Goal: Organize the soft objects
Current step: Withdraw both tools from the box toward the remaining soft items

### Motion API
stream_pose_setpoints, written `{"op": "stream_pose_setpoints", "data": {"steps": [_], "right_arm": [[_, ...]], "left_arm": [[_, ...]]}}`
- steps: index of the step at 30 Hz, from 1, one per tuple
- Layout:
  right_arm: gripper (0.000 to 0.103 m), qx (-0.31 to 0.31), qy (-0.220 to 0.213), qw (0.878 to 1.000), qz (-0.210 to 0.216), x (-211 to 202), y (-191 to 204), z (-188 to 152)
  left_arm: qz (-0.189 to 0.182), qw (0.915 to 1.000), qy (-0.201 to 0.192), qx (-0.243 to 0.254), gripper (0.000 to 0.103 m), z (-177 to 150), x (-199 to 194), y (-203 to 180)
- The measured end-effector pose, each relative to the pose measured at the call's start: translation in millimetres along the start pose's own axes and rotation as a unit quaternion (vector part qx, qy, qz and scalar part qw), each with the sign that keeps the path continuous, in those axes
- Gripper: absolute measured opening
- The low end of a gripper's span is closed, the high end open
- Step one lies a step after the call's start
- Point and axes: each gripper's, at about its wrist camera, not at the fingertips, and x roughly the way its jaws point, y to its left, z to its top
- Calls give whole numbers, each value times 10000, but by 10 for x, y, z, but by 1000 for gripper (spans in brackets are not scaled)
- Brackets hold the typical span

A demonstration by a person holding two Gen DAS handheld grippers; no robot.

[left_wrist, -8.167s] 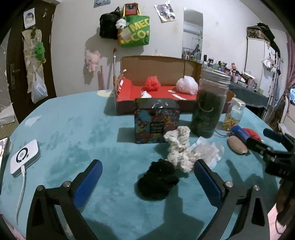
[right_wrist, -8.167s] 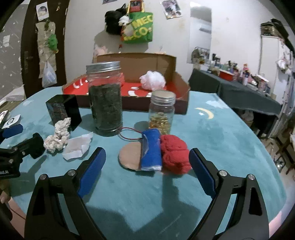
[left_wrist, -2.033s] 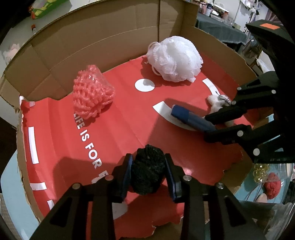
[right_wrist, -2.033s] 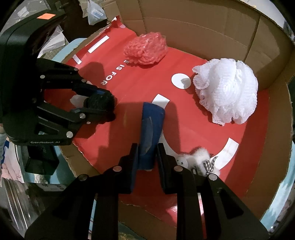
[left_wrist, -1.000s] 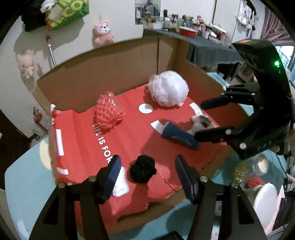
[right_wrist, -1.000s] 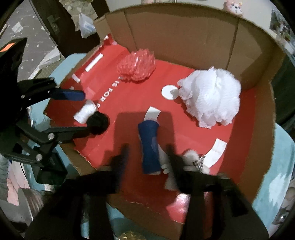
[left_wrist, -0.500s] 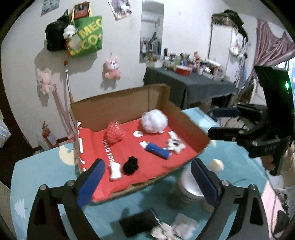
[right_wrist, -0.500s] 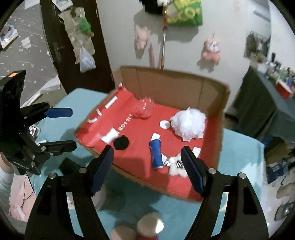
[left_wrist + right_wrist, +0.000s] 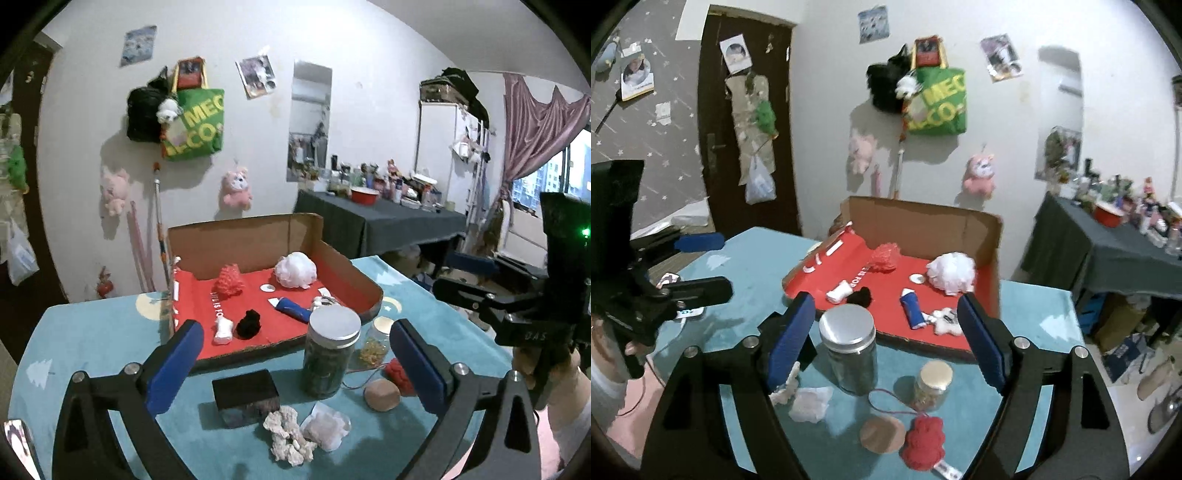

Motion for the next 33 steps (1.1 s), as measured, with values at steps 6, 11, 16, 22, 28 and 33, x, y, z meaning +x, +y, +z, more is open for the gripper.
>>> {"op": "stream_pose_setpoints", "data": {"steps": [6,11,16,22,28,33], "right_arm": [[79,478,-157,9982,-321,-137,-31,-344],[79,580,-281,9962,-581,-201,-31,-613],[79,429,-240,9937,-1004,-154,58,-853],[79,240,-233,9890,-1443,-60,131,-1109],[80,394,9,9905,-1315,81,105,-1240],[80,477,251,9903,-1277,207,59,-1319]], "left_arm": [[144,9995,-256,-63,103,-320,-72,-134],[321,9990,-301,-39,103,-525,-22,-248],[314,9990,-192,-273,103,-705,74,-235],[519,9976,-35,-452,103,-882,220,-187],[659,9951,307,-676,103,-1052,410,-67],[775,9920,625,-772,103,-1147,578,10]]}}
